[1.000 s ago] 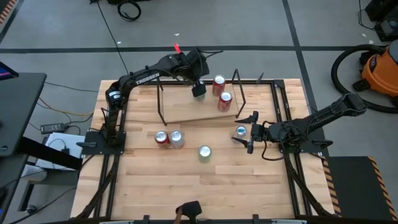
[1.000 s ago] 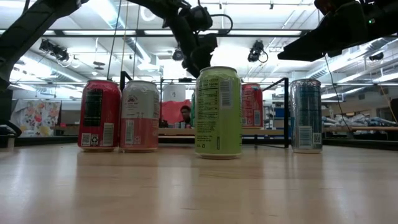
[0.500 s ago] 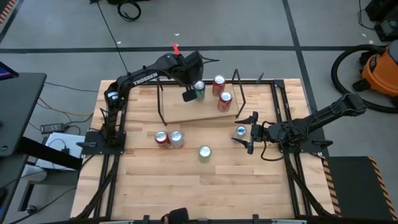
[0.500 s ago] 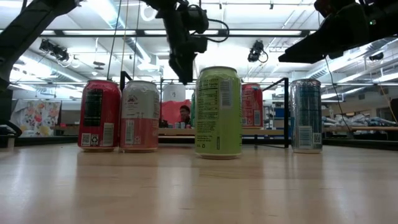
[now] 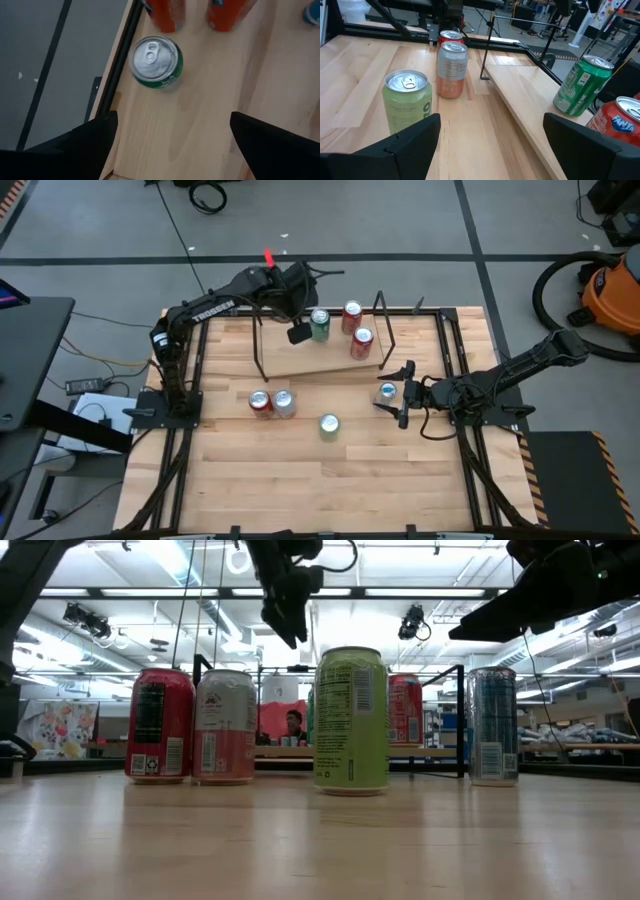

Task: Place canned beverage on shelf
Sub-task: Put the green soda can on the shelf

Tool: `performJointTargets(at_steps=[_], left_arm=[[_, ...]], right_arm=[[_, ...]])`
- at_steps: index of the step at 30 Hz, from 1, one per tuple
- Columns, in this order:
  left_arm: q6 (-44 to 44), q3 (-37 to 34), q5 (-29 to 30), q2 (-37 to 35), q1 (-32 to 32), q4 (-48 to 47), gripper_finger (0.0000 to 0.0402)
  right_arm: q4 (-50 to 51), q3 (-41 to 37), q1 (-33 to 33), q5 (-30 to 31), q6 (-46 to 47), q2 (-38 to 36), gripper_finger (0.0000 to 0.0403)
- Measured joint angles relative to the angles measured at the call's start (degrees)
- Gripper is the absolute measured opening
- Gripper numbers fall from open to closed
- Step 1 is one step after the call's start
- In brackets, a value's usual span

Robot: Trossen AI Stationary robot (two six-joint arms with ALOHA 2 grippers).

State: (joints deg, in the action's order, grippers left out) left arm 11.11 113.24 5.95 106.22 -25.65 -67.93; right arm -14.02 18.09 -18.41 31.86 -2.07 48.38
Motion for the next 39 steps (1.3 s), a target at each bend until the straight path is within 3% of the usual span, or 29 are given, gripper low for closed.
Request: performJointTargets(at_steps=[8,13,20,29,39], left_arm=[[0.2,-18.0,0.1,-7.3,0.5,10.0,0.0398],[-0.9,-25.3,0.2,-11.9,-0.4,13.9,0.0398],[-4.3,-29.6,0.0,-11.4,-3.0,22.5,0.0398],[-4.0,-31.1,0.2,-5.7,-3.5,33.2,0.0395],[-2.7,-31.2,-0.2,-3.2,-3.4,36.9,0.0348]], right_arm=[[0.3,0.0,-0.4,0.1,0.4,0.0,0.0364],[-0.3,0.0,-0.4,0.1,0.4,0.0,0.0364],[-0.6,0.0,-0.3,0.1,0.1,0.0,0.0364],[-0.5,0.0,-0.3,0.1,-0.1,0.0,0.0364],[-0.5,0.0,-0.2,0.1,-0.6,0.0,0.0364]])
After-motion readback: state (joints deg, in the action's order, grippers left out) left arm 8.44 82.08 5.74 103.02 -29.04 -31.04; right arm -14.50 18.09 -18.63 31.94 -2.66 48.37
